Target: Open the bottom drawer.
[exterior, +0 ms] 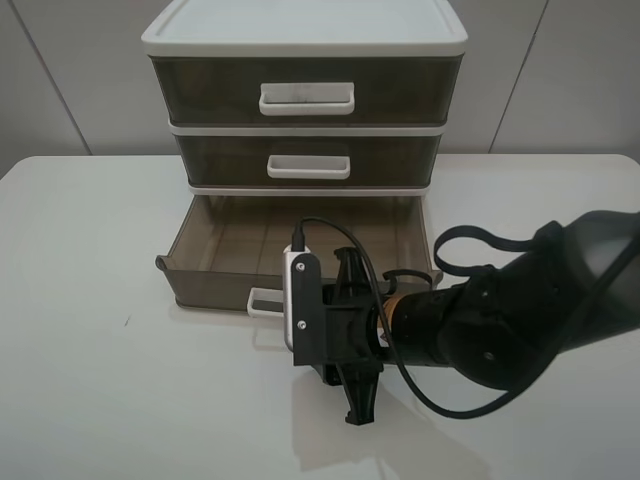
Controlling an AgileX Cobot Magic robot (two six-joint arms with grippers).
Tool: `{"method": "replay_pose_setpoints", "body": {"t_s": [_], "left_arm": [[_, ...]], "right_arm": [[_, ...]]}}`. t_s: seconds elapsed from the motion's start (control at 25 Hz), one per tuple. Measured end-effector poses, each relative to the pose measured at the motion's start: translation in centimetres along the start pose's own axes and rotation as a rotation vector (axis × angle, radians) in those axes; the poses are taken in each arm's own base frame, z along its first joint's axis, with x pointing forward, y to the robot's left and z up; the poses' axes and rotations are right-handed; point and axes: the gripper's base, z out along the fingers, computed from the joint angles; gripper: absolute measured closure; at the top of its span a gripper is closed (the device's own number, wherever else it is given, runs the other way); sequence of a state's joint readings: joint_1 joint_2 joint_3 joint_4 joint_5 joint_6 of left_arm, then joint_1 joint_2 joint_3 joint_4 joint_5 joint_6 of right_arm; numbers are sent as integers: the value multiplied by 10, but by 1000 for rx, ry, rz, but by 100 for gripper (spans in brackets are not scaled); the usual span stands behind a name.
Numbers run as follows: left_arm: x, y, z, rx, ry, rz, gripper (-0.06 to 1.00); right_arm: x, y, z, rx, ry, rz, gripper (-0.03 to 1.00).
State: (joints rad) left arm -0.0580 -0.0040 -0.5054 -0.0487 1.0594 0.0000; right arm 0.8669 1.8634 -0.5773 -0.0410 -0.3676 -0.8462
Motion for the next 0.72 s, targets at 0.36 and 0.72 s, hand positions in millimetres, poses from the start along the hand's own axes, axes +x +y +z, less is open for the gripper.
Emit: {"method": "replay_pose_setpoints", "body": {"t_s": [0.36,0.72], "left_arm": [[0,0,0,0,0,0,20],[0,0,0,0,0,0,20]], "right_arm": [[-12,-14,-31,19,-10,-4,34],[-28,-41,-90,140,-82,298,26]]}}
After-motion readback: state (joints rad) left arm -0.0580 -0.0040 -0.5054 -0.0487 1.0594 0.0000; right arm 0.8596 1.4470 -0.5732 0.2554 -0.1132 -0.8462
